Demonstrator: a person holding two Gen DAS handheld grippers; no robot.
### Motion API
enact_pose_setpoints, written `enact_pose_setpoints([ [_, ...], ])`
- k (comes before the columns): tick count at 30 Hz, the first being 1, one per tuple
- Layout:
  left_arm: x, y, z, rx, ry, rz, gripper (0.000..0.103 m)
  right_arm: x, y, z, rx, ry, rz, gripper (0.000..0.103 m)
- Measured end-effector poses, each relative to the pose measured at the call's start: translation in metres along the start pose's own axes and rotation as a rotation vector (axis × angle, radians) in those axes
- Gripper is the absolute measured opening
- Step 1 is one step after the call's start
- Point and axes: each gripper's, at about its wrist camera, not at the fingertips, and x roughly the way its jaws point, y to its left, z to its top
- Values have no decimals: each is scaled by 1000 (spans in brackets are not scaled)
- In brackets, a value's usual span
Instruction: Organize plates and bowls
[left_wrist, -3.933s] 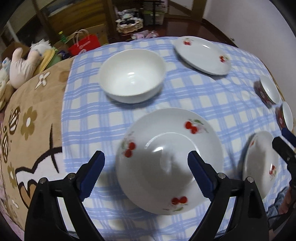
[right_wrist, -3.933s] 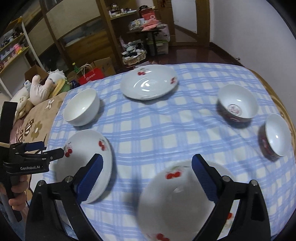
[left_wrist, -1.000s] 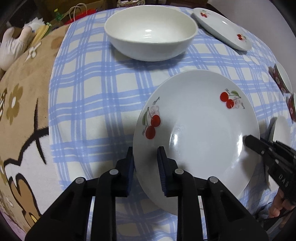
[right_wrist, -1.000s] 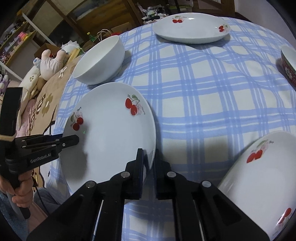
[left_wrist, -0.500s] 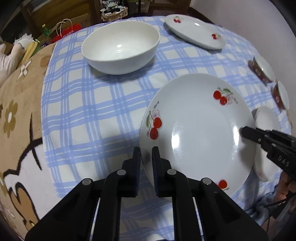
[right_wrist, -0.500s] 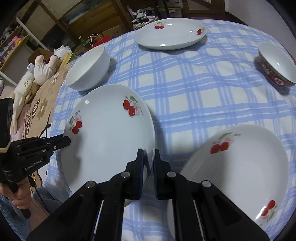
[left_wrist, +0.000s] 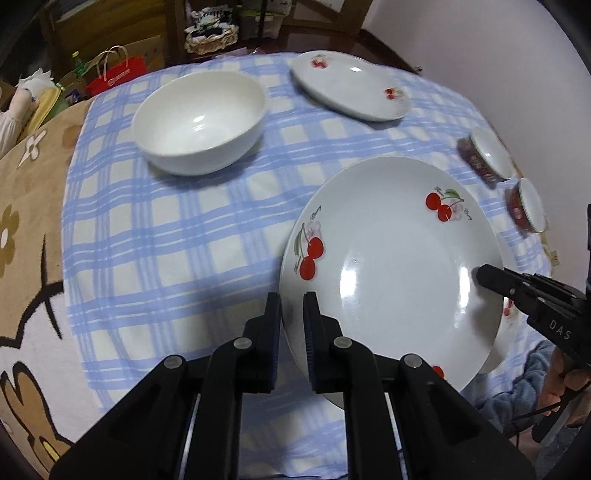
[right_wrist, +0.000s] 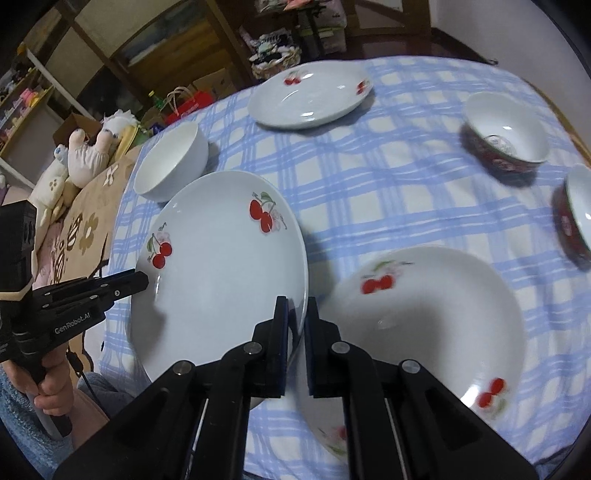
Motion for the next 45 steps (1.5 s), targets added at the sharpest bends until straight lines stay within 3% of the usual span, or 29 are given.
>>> enact_pose_setpoints([
  [7, -11, -40, 5, 26, -52, -21, 12, -30, -31, -6, 101, -57, -32, 9],
  [15, -13, -90, 1, 143, -74, -48, 12, -68, -63, -21, 144, -90, -79, 9],
  [24, 1, -129, -4, 221, -41, -83, 12, -90, -99, -40, 227, -99, -98, 9],
  [31, 21, -144, -6, 237, -31, -97, 12, -87, -109, -52, 229, -126, -132, 9],
  [35, 41, -143, -12, 218, 6, -122, 12, -72, -116, -53, 241, -98, -189, 9],
  [45, 57, -145, -15, 229, 34, -129, 12, -59, -122, -63, 280, -70, -210, 9],
])
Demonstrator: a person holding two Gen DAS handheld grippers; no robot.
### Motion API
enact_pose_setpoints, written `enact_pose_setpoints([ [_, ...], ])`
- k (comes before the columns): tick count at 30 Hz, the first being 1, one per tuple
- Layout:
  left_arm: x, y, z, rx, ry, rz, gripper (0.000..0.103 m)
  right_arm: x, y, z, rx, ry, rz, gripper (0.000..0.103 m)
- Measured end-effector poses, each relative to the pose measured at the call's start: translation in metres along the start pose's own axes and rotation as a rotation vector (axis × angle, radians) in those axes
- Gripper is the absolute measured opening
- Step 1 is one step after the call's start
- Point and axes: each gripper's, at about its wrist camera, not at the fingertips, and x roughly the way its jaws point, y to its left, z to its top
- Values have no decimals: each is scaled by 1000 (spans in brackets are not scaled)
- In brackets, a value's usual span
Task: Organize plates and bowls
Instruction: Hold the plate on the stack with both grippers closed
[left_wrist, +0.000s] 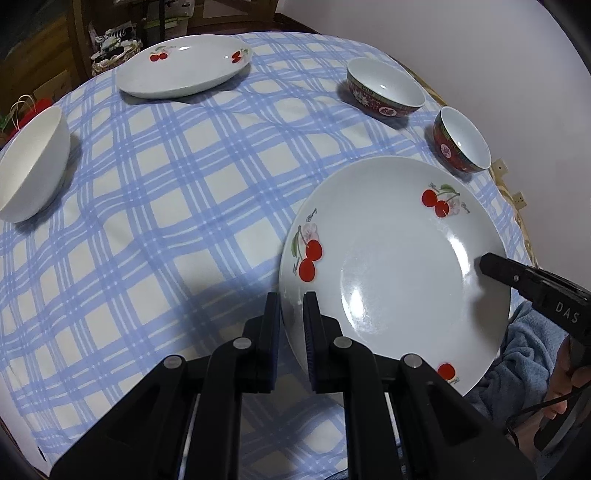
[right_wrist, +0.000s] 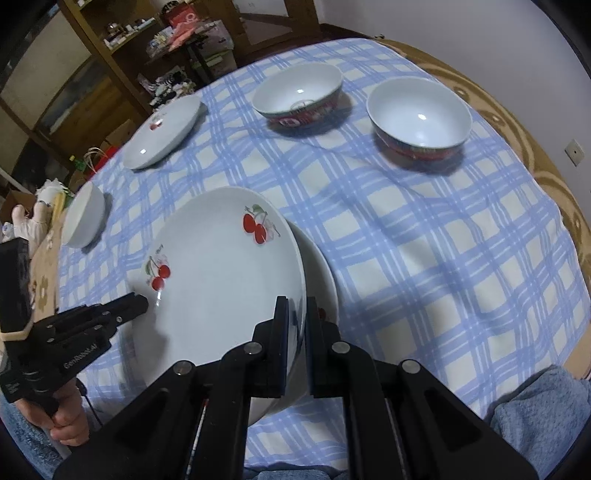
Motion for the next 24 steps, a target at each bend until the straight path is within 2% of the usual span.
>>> enact_pose_setpoints([
  [5, 5, 1, -1, -15, -2, -9, 12, 9, 0, -4, 5, 13, -42, 10],
  [11, 13, -8, -2, 29, 4, 29, 12, 14, -4, -5, 24, 18, -70, 10],
  [15, 13, -6, -1, 27, 6, 16, 12, 19, -2, -6, 21, 26, -93, 11],
  [24, 14, -10, -3, 57, -2, 42, 12, 18, -2, -6, 29, 18, -92, 11],
])
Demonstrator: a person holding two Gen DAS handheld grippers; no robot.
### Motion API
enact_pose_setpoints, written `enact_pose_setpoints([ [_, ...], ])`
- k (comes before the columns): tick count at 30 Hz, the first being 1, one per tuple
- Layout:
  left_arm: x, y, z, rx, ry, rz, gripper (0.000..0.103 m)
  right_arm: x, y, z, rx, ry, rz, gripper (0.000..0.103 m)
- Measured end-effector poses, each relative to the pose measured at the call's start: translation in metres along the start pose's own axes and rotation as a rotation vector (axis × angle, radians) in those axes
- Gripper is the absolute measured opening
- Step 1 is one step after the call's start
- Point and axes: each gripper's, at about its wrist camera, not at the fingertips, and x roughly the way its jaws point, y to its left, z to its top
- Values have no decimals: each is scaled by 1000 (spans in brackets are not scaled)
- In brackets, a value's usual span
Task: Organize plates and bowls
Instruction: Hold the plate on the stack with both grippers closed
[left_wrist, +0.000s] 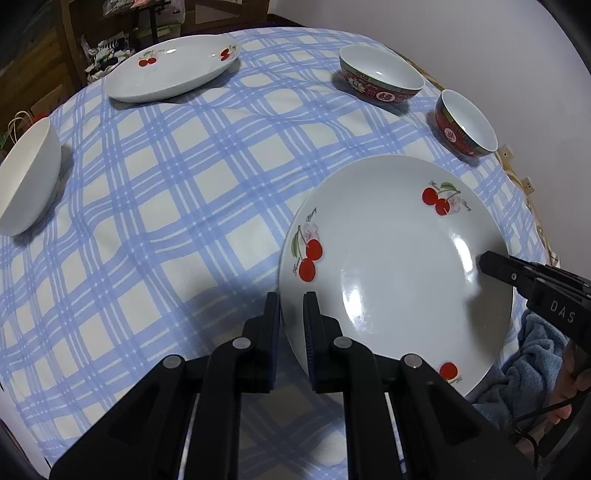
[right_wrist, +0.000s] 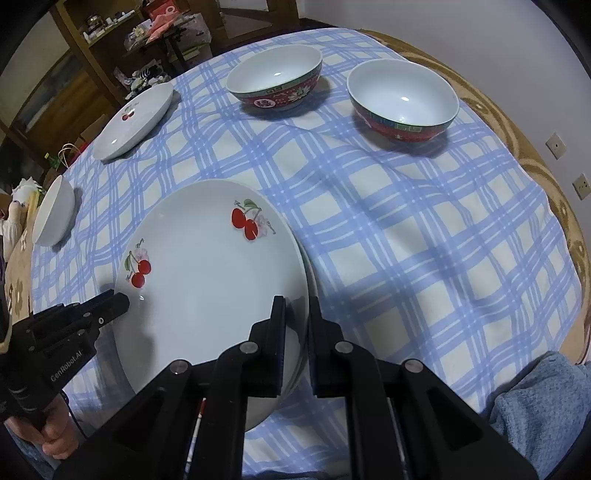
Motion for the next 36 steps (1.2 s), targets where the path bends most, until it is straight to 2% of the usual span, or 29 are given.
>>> enact_pose_setpoints([
  [23, 3, 0, 0, 3, 8, 11, 12, 2, 4, 1, -18, 1, -32, 12],
  [30, 4, -3, -1, 30, 6, 45, 13, 3, 4, 1, -18, 4, -38, 12],
  [36, 2, 1, -1, 20, 6, 35, 13, 5, 4, 2, -10, 8, -36, 16],
])
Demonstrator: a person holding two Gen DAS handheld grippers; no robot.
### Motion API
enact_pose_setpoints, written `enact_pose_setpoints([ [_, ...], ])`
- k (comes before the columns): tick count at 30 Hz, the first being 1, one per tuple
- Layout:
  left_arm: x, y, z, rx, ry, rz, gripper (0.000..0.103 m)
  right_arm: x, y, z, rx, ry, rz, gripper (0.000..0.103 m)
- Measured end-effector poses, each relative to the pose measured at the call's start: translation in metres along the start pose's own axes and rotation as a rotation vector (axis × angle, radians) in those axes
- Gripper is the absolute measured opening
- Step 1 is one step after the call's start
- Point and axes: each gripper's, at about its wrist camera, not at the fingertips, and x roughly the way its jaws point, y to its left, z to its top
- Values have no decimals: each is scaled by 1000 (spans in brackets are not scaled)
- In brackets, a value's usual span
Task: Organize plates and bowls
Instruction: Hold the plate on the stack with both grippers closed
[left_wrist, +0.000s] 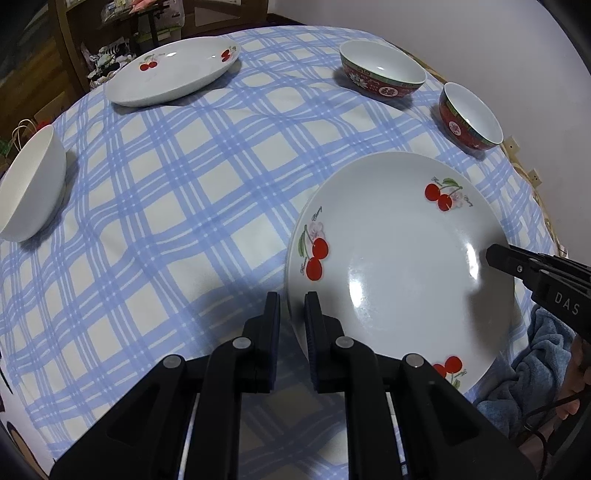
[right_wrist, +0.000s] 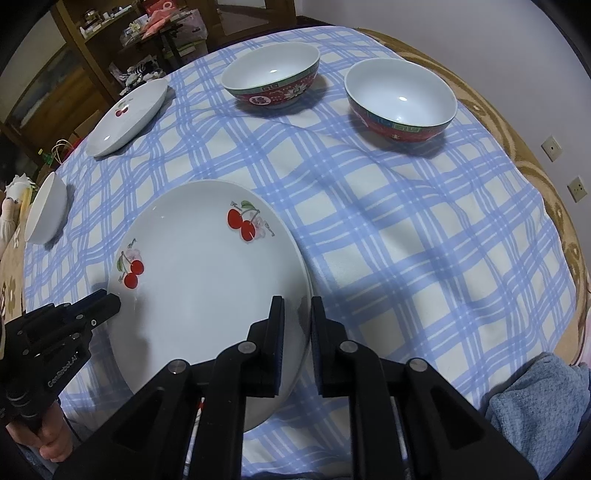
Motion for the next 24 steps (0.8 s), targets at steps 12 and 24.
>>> enact_pose_setpoints([
  [12, -2, -2, -2, 13, -11, 18, 16, 2, -2, 0, 10, 9, -3, 16],
  [24, -2, -3, -4, 29, -21, 37, 21, 3, 0, 2, 17, 21, -15, 16],
])
